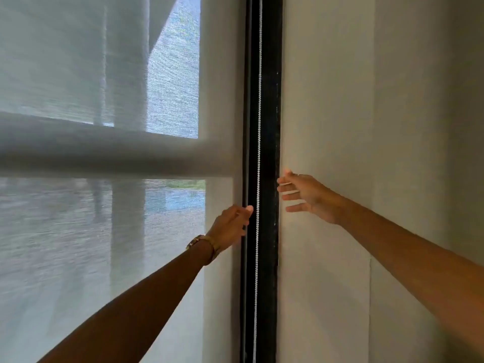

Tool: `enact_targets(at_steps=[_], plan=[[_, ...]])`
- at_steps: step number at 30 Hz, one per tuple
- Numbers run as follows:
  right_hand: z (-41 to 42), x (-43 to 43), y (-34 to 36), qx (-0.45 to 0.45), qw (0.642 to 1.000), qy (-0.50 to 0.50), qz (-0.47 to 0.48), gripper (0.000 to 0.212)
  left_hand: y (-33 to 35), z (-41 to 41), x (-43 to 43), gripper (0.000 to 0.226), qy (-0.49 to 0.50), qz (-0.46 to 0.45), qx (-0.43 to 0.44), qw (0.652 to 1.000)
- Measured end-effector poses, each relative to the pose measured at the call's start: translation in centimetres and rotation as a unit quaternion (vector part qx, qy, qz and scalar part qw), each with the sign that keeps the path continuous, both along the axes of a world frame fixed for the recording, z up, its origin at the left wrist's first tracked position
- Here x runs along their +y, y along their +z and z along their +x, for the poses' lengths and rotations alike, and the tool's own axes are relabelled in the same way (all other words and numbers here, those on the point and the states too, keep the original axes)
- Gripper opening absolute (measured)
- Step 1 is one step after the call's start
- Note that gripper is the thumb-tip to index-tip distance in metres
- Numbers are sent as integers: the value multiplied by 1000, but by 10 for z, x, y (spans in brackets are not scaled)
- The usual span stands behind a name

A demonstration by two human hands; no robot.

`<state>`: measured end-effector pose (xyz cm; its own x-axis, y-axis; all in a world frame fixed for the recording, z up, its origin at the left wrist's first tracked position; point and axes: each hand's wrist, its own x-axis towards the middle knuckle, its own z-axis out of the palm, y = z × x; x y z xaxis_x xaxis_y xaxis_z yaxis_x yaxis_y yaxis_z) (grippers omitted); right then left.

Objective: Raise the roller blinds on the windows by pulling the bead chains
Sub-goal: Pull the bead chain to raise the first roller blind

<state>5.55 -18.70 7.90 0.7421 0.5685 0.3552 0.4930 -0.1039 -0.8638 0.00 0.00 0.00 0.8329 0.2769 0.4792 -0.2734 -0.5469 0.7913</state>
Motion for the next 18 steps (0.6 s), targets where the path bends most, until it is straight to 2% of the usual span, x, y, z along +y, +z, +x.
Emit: enact_targets(at_steps=[3,7,10,14,18], plan=[[12,2,12,-18,1000,-7,-4,54,3,30,1,44,34,-4,0,999],[33,0,30,-47,999,-14,3,53,10,66,7,33,134,105,45,984],[46,-4,33,-63,998,-15,5,52,19,80,8,22,142,120,52,981],[59,-6,25,-98,995,-10,8,52,26,93,9,27,146,112,40,982],[66,-8,21,-104,994,6,39,57,23,106,7,22,149,99,-2,984]])
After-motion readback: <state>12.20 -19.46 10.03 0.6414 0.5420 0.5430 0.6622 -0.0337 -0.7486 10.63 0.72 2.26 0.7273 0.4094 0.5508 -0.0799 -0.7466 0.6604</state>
